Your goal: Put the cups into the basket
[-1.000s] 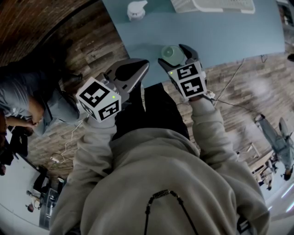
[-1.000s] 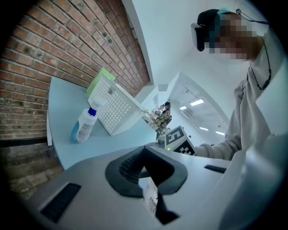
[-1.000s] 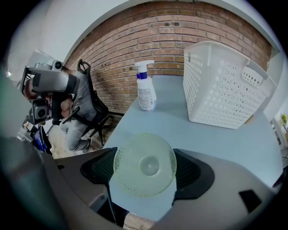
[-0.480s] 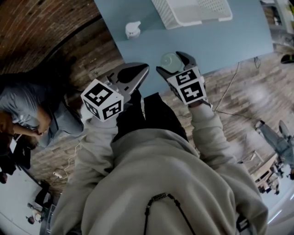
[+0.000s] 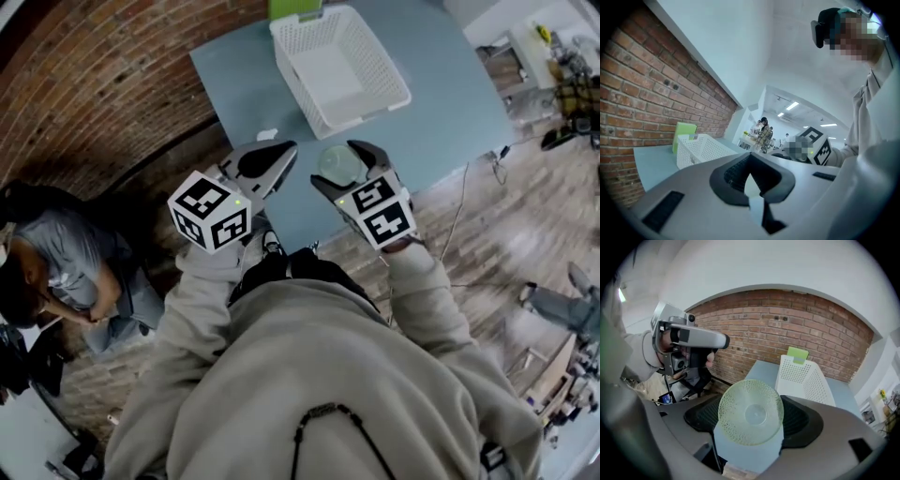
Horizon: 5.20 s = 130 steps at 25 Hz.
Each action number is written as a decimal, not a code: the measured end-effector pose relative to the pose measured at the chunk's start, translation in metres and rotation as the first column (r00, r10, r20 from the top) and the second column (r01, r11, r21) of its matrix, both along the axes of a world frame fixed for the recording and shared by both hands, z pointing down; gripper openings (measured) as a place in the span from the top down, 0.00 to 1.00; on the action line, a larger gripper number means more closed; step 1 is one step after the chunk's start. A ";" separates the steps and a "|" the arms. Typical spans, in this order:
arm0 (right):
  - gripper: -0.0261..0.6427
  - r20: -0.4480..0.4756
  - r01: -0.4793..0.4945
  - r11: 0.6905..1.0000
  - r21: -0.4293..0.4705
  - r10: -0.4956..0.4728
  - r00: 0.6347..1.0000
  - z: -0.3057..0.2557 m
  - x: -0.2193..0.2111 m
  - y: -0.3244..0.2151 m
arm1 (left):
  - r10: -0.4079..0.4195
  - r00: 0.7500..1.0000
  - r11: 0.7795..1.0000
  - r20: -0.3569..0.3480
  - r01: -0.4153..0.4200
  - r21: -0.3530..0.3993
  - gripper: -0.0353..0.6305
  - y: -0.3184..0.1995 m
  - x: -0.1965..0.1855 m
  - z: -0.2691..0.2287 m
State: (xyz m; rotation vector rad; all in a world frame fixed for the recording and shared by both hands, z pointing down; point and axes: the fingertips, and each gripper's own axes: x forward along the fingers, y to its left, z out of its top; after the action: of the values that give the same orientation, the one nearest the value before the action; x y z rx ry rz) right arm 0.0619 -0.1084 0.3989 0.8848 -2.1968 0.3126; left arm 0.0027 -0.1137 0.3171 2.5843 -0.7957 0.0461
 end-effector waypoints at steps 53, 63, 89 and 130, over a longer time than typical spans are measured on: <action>0.37 -0.023 -0.007 0.999 -0.050 0.006 1.000 0.029 0.050 -0.188 | -0.074 0.995 0.996 -0.071 0.071 -0.053 0.95 -0.153 0.037 0.021; 0.37 -0.036 -0.005 0.988 -0.151 0.000 0.999 0.091 0.032 -0.235 | -0.195 0.973 0.975 -0.126 0.179 -0.129 0.95 -0.162 0.024 0.049; 0.37 -0.135 -0.016 0.922 -0.386 -0.039 0.990 0.240 0.002 -0.278 | -0.293 0.953 0.941 -0.073 0.274 -0.201 0.95 -0.118 -0.044 0.084; 0.36 -0.129 -0.078 0.988 -0.134 0.061 0.990 0.103 0.034 -0.265 | -0.253 0.964 0.966 -0.080 0.248 -0.067 0.95 -0.056 -0.070 0.002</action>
State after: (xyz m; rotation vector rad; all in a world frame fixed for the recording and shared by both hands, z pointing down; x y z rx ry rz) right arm 0.0963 -0.3735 0.5017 0.8814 -2.0071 0.4279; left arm -0.0670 -0.1695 0.3186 2.3949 -1.0650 -0.1192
